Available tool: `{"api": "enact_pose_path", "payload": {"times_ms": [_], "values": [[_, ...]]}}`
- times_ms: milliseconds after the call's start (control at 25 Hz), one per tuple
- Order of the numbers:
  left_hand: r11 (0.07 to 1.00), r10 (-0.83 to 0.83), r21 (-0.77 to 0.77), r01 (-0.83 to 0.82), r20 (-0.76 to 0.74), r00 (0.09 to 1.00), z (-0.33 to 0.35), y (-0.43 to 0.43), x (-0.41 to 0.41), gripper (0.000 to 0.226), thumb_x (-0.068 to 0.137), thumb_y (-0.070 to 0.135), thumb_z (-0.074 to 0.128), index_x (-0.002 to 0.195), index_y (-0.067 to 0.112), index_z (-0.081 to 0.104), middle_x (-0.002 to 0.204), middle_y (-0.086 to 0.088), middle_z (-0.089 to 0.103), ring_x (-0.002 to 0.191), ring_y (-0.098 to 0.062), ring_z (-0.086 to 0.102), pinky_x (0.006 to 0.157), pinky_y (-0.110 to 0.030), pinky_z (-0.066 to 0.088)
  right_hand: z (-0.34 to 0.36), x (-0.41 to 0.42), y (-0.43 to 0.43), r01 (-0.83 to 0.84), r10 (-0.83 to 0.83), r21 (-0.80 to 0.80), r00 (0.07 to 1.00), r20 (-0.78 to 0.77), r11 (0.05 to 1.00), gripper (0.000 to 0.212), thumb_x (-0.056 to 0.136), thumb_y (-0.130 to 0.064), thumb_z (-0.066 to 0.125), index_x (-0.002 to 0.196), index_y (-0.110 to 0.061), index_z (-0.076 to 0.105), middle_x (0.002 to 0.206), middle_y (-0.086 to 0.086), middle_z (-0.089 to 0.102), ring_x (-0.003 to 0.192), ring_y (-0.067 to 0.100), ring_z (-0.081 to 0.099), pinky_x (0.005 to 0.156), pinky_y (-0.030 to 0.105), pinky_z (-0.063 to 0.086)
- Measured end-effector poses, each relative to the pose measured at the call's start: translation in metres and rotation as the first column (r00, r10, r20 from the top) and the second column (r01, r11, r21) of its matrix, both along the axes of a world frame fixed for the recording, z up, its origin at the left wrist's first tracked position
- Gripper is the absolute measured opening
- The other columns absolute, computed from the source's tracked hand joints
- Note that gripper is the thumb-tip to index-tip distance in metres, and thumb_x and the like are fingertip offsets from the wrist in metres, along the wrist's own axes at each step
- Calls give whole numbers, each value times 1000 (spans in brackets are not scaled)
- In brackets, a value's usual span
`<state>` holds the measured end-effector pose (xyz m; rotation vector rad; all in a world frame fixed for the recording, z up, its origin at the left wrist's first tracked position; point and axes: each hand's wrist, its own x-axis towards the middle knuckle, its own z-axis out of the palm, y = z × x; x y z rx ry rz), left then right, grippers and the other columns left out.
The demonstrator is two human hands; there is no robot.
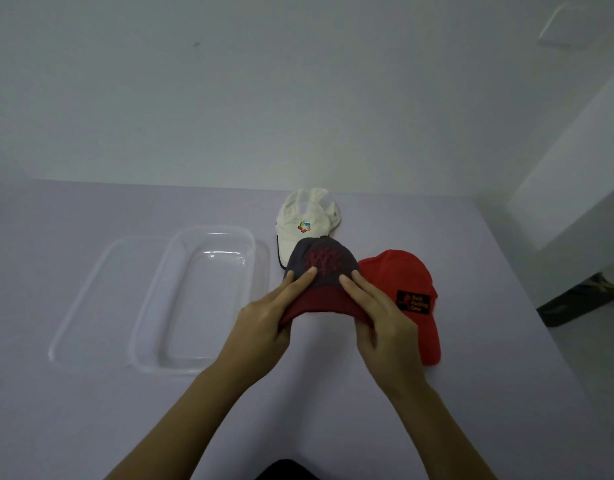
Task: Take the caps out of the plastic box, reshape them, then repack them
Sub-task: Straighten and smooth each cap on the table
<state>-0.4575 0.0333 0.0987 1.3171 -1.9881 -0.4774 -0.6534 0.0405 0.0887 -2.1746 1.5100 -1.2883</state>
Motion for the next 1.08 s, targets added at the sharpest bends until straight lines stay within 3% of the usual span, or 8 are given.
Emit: {"api": "enact_pose_path", "payload": {"times_ms": [160, 280, 480, 560, 640, 720, 960, 1080], "values": [[998, -59, -7, 59, -270, 961, 0, 6, 0, 83, 77, -12, 44, 135, 48, 39, 139, -6, 50, 129, 1, 43, 103, -11, 36, 3, 8, 3, 9, -13, 90, 999, 37, 996, 66, 79, -23, 46, 143, -17, 32, 123, 13, 63, 102, 23, 65, 84, 31, 54], [996, -81, -53, 70, -263, 961, -1, 3, -1, 80, 75, -10, 41, 134, 43, 42, 142, -4, 47, 128, 4, 45, 100, -12, 40, -2, 7, 3, -36, 35, 73, 999, 23, 997, 66, 82, -24, 50, 144, -15, 29, 125, 15, 61, 101, 23, 65, 86, 23, 53], [910, -203, 349, 224, -97, 974, -5, -8, 19, 102, 86, 0, 59, 140, 57, -8, 154, 27, -9, 133, 23, 4, 103, -2, 26, -6, -11, 0, -32, 31, -24, 999, -28, 999, 82, 83, -1, 59, 147, -32, 19, 142, 17, 44, 132, -2, 36, 103, 4, 29], [879, 35, 452, 153, -380, 924, 1, -22, 19, 80, 93, 10, 54, 146, 45, 4, 155, 20, 10, 138, 8, 19, 112, -21, 27, -3, -14, 2, -75, 72, -91, 997, -36, 993, 63, 93, -18, 48, 147, -31, 19, 144, 16, 41, 134, 0, 35, 106, 13, 34], [802, 296, 579, 146, -598, 745, 18, -44, 12, 55, 96, 43, 40, 147, 32, 23, 151, 7, 33, 135, -8, 36, 112, -33, 31, -2, -16, 3, -140, 134, -81, 988, -75, 987, 51, 99, -31, 37, 147, -33, 18, 151, 3, 30, 137, 17, 35, 111, 23, 32], [724, 285, 627, 288, -652, 703, 32, -59, 2, 61, 91, 60, 28, 140, 26, 41, 137, 2, 54, 124, -13, 52, 105, -36, 40, -8, -17, 4, -191, 184, -45, 974, -132, 980, 53, 99, -29, 37, 147, -36, 15, 158, -10, 11, 143, 21, 22, 116, 22, 20], [765, 352, 590, 259, -720, 599, 43, -62, -14, 29, 95, 31, 49, 104, 13, 69, 105, -6, 73, 99, -20, 69, 83, -29, 53, -24, -38, -1, -135, 170, 259, 979, -116, 956, 104, 79, 16, 48, 140, -57, 4, 156, -18, 9, 143, 12, 23, 105, 16, 37], [775, 333, 571, 272, -735, 591, 41, -58, -19, 24, 93, 24, 50, 100, 12, 70, 99, -6, 75, 93, -19, 70, 74, -24, 57, -10, -37, -8, -119, 51, 320, 976, 214, 940, 50, 94, -16, 45, 134, -44, 32, 137, -24, 40, 131, -1, 39, 107, 17, 34]]}}
